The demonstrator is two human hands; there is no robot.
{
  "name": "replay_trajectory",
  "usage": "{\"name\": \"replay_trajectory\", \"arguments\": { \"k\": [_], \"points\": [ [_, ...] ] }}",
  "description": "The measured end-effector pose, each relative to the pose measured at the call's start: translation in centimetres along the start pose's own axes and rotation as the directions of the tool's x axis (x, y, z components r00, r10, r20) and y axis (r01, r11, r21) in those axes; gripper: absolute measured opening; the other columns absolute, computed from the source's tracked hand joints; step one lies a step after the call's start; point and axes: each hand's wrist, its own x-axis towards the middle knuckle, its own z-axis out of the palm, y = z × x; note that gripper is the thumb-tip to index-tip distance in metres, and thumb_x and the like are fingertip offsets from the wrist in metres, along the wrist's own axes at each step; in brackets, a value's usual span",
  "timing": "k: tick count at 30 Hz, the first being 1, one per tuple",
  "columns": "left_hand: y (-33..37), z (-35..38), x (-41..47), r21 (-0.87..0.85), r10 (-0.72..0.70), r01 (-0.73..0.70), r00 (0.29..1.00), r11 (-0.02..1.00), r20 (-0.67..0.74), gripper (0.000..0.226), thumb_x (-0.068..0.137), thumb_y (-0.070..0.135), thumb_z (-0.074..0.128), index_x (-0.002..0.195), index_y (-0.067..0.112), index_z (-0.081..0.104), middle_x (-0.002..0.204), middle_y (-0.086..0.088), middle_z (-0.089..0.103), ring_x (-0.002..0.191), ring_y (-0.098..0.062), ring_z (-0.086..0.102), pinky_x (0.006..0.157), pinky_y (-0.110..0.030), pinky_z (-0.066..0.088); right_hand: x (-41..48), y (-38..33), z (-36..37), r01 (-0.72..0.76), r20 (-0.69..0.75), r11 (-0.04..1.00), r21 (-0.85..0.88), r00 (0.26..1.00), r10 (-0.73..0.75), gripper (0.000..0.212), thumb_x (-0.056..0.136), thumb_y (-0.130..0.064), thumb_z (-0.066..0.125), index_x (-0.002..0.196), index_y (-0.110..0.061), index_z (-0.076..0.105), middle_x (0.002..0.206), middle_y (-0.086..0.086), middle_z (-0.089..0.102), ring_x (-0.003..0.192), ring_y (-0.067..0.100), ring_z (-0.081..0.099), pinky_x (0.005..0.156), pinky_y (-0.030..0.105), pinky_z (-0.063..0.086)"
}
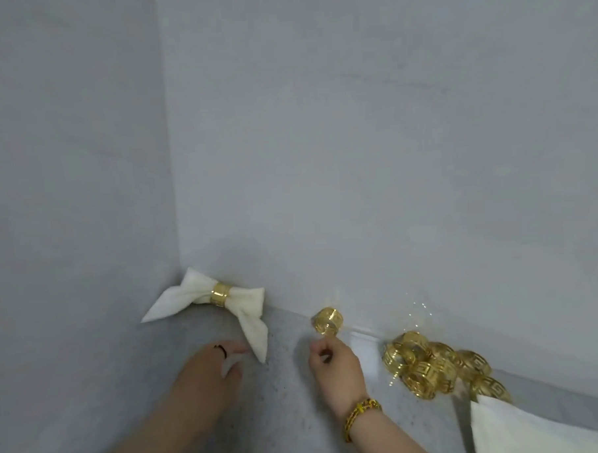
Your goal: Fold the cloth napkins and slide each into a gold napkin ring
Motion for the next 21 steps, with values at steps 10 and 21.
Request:
{"name": "replay_trajectory", "arguments": {
  "k": [10,21],
  "points": [
    [11.3,5.4,-13.6,-0.170,0.065,-0.048,0.993,0.984,0.096,0.034,0.093,0.018,0.050,0.078,0.046,0.038,0.088,0.032,0.043,0.098,0.002,0.047,0.090,-0.008,0.030,-14.1,6.3,-12.8,0.134,0.132,0.959,-0.252,0.986,-0.103,0.021,0.088,-0.018,0.048,0.071,-0.030,0.048,0.081,-0.006,0.056,0.080,0.010,0.053,0.074,0.012,0.040],
    [15.3,15.0,-23.3,-0.064,0.208,-0.199,0.957,0.978,0.203,0.022,0.093,0.029,0.048,0.084,0.048,0.040,0.090,0.032,0.044,0.087,0.013,0.047,0.087,-0.002,0.031,-25.6,16.9,-19.0,0.103,0.070,0.860,-0.500,0.994,-0.078,0.055,0.071,-0.045,0.035,0.120,-0.026,0.051,0.102,-0.013,0.057,0.108,0.010,0.053,0.088,0.019,0.035]
  ]
}}
